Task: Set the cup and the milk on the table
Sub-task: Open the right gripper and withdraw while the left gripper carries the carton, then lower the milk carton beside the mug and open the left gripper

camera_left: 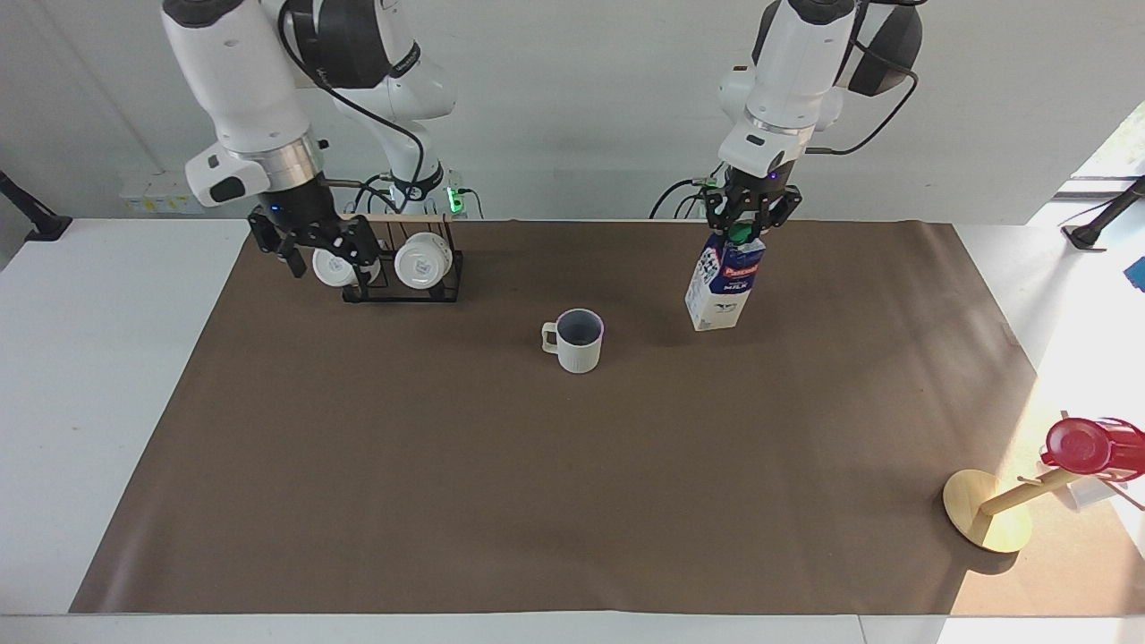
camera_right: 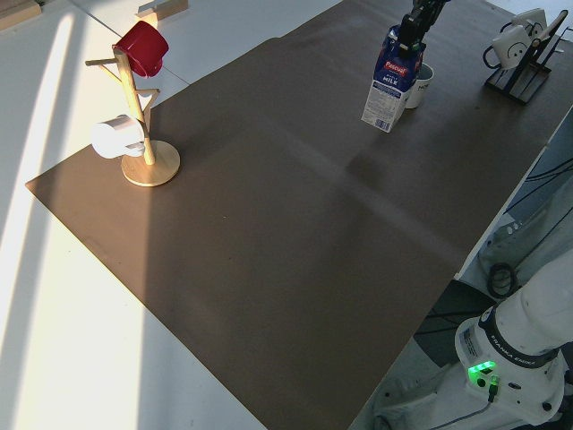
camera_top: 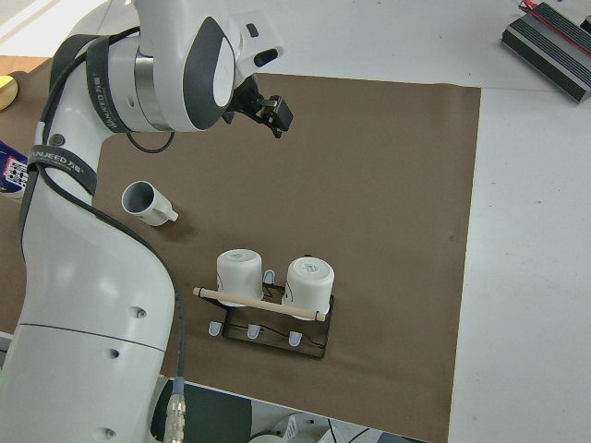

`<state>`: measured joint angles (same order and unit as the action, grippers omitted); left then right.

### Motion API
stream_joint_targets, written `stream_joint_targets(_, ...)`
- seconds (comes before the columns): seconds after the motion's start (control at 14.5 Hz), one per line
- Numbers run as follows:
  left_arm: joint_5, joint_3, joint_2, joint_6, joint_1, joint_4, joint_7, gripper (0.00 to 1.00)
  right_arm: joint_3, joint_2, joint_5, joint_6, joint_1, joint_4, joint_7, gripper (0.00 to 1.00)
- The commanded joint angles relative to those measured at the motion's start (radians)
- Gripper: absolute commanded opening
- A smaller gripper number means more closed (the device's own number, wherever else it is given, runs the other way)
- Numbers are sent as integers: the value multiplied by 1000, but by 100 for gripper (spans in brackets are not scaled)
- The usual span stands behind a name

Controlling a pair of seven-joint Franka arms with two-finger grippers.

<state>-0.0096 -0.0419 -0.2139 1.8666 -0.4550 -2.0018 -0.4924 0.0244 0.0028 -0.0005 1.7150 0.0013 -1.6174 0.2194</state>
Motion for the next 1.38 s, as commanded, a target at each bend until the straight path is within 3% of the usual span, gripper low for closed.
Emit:
stream_joint_targets(0.0, 7, 17, 33, 55, -60, 0, -63, 47, 12, 0, -1, -105, -9, 86, -20, 100)
stream_joint_targets(0.28, 8, 17, 94, 138, -94, -3, -129, 47, 25, -1, -9, -254, -1, 171, -21, 100)
stream_joint_targets(0.55, 17, 19, 132, 180, -132, -3, -182, 47, 28, -55, -9, -249, 48, 107, -18, 100)
stream_joint_targets(1.31, 59, 17, 186, 247, -172, -26, -262, 47, 25, -60, -1, -249, 48, 99, -43, 100)
